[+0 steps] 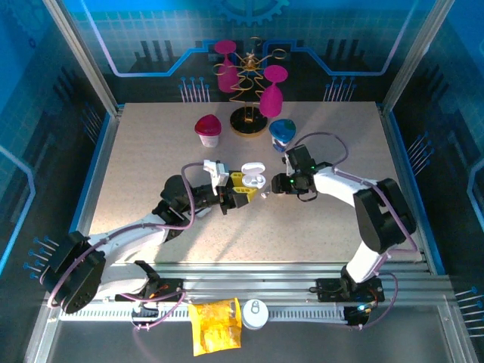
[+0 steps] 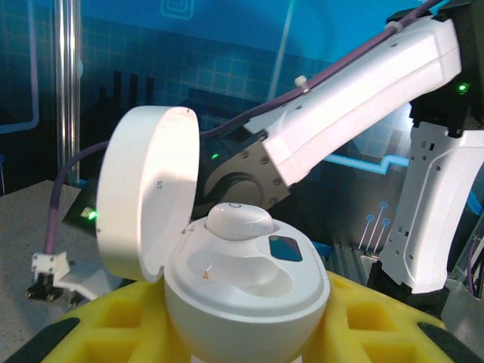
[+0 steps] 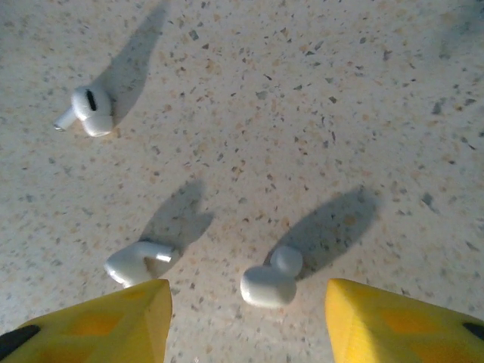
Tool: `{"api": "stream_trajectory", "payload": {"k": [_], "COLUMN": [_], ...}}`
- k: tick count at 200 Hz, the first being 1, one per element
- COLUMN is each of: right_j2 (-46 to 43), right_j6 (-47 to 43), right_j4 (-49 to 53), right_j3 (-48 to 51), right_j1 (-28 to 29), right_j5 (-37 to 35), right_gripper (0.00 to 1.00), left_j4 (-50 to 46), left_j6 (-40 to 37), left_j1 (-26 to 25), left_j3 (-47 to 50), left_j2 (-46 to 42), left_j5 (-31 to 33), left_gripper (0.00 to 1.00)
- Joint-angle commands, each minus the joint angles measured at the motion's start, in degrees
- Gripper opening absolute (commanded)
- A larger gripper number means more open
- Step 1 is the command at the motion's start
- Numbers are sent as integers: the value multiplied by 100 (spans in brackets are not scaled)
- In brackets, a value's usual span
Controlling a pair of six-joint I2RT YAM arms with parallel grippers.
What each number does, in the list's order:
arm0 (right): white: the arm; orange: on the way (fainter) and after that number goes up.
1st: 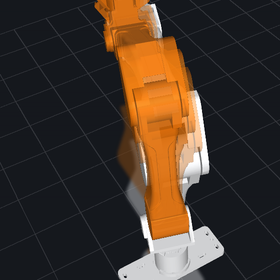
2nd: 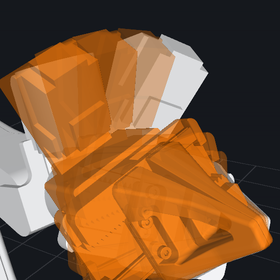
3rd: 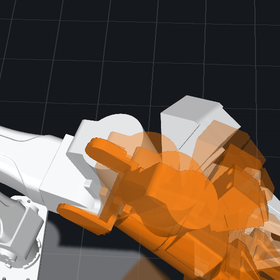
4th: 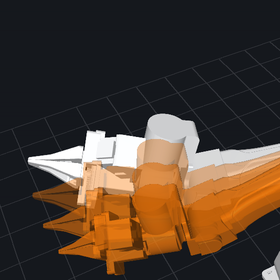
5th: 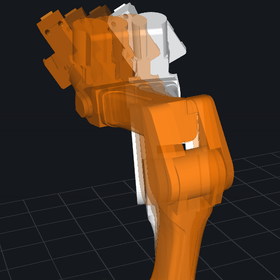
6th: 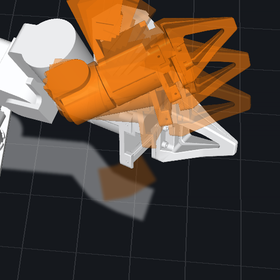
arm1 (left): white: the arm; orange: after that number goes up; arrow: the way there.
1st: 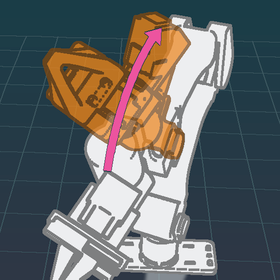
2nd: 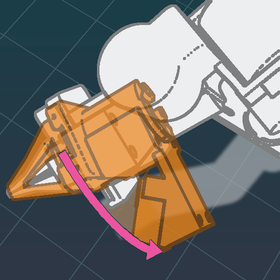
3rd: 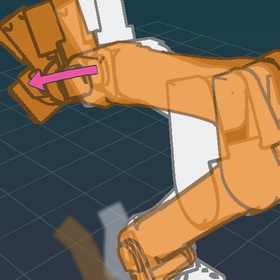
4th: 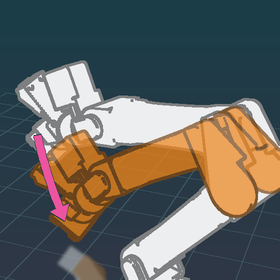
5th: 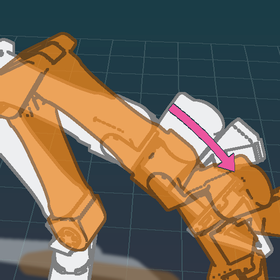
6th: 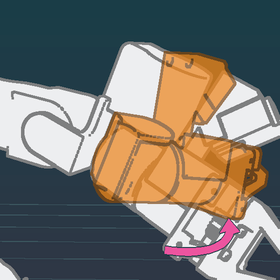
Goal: Insert wireless bluetooth earbuds into charging case
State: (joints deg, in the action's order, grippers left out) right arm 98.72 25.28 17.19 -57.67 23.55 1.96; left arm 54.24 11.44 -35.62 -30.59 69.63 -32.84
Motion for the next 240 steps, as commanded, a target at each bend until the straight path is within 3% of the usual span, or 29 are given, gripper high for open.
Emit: {"api": "stream_trajectory", "payload": {"k": [1,39,129,165,204,240], "right_j2": [291,479,-304,-626,-112,650], "right_j6": [-272,-296,-25,-497,-1577,-1846], "right_j4": [-23,94,322,515,595,755], "right_j3": [-216,-338,77,91,-301,-849], "right_j1": [-8,3,255,308,316,296], "right_j5": [99,247,556,91,-45,47], "right_gripper": [55,54,52,55,56,57], "left_j4": [10,-113,-111,14,49,-37], "left_j6": [-132,-160,-161,-109,-107,-150], "left_j1": [44,41,41,41,39,35], "left_j3": [66,53,-8,-1,-17,49], "left_j2": [-160,-213,-138,-81,-83,-203], "left_j5": [40,50,16,8,5,61], "left_gripper": [26,26,26,26,26,26]}}
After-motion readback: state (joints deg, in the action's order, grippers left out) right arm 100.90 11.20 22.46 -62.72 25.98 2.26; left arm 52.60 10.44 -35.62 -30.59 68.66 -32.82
